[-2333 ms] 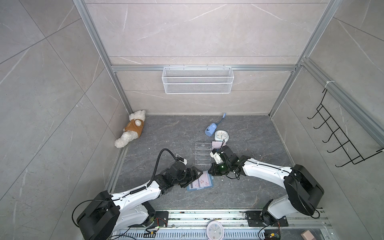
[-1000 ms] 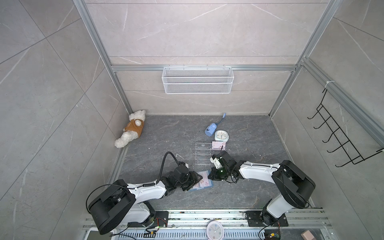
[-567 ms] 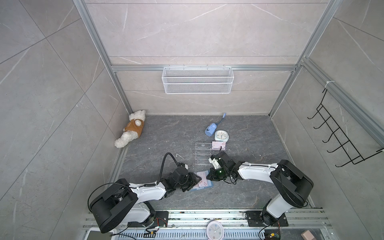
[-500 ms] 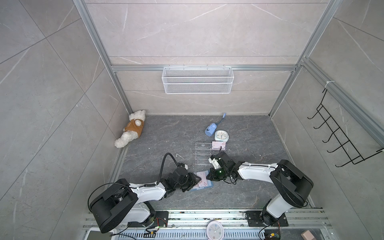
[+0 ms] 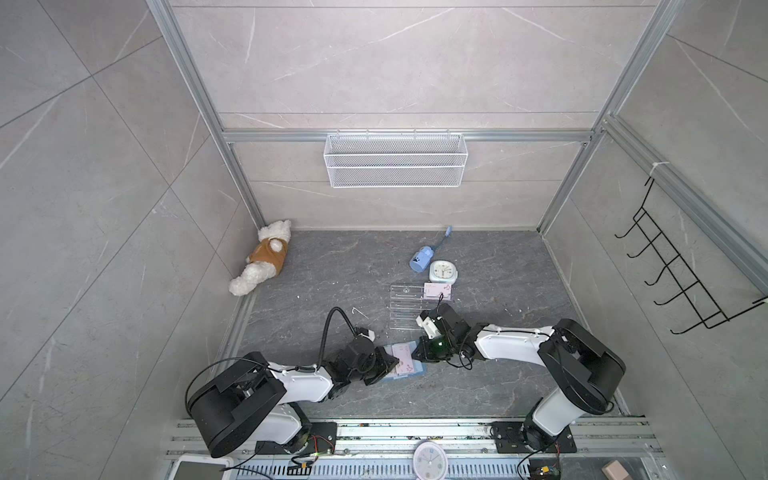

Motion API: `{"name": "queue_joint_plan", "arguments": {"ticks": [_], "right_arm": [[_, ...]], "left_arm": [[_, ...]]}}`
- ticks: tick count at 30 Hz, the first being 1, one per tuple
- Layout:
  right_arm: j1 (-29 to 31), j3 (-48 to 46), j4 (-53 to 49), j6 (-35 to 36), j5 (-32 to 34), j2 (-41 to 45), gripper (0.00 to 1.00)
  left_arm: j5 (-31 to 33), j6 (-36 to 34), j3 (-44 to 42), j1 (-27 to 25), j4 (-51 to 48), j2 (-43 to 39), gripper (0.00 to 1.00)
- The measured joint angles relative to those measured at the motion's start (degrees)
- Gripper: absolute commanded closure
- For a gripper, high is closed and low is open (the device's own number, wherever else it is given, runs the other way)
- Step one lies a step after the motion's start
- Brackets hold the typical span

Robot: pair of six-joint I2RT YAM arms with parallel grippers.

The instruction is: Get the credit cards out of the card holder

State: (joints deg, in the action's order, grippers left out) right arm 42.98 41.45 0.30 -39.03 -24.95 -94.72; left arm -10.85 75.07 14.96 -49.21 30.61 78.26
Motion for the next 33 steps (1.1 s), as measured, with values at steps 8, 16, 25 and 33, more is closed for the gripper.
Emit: {"name": "queue_joint_plan", "arguments": {"ticks": [8, 16, 25, 33], "right_arm": [[0.1, 0.0, 0.5, 0.0, -0.1, -0.2, 1.00], [0.1, 0.0, 0.9, 0.0, -0.4, -0.6, 1.00], [0.1, 0.0, 0.8, 0.0, -0.3, -0.6, 1.00], [0.2, 0.0, 0.8, 0.0, -0.2, -0.5, 1.00]], "left_arm": [[0.8, 0.0, -0.3, 0.0, -0.2, -2.1, 1.00], [1.7, -0.1, -1.2, 0.0, -2.1, -4.2, 1.00], [1.8, -0.3, -1.4, 0.0, -4.0, -5.7, 1.00], [3.0, -0.5, -2.0, 0.0, -7.6, -9.7, 1.00]]}}
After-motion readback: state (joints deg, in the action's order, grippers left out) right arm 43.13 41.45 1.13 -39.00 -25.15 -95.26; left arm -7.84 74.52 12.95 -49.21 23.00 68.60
